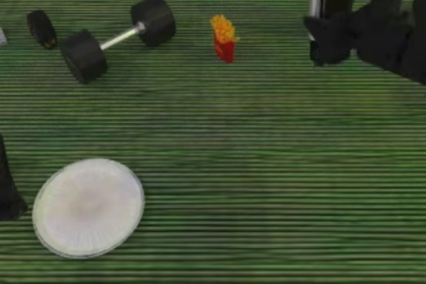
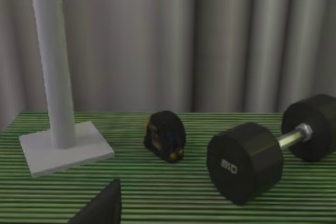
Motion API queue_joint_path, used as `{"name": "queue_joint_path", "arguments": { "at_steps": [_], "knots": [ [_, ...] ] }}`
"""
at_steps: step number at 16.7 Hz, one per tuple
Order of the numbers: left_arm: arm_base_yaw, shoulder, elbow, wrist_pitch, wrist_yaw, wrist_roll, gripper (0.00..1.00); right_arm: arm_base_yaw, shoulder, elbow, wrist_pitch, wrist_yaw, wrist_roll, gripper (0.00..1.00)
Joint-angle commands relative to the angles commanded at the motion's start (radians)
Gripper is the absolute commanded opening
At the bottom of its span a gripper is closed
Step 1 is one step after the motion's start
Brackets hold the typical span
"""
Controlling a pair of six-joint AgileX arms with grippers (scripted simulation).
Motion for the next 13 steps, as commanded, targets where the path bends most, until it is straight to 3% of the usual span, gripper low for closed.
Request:
{"name": "queue_joint_path", "arguments": {
  "at_steps": [3,6,11,13],
  "knots": [
    [0.0,0.0,0.0,0.0,0.0,0.0,1.0,-0.005,-0.069,-0.055,0.185,-0.072,-0.036,0.0],
    [0.0,0.0,0.0,0.0,0.0,0.0,1.0,-0.008,-0.111,-0.084,0.274,-0.111,-0.058,0.0],
    [0.0,0.0,0.0,0.0,0.0,0.0,1.0,-0.003,-0.111,-0.082,0.28,-0.114,-0.057,0.0],
    [0.0,0.0,0.0,0.0,0.0,0.0,1.0,0.013,-0.117,-0.082,0.277,-0.098,-0.057,0.0]
  ]
}}
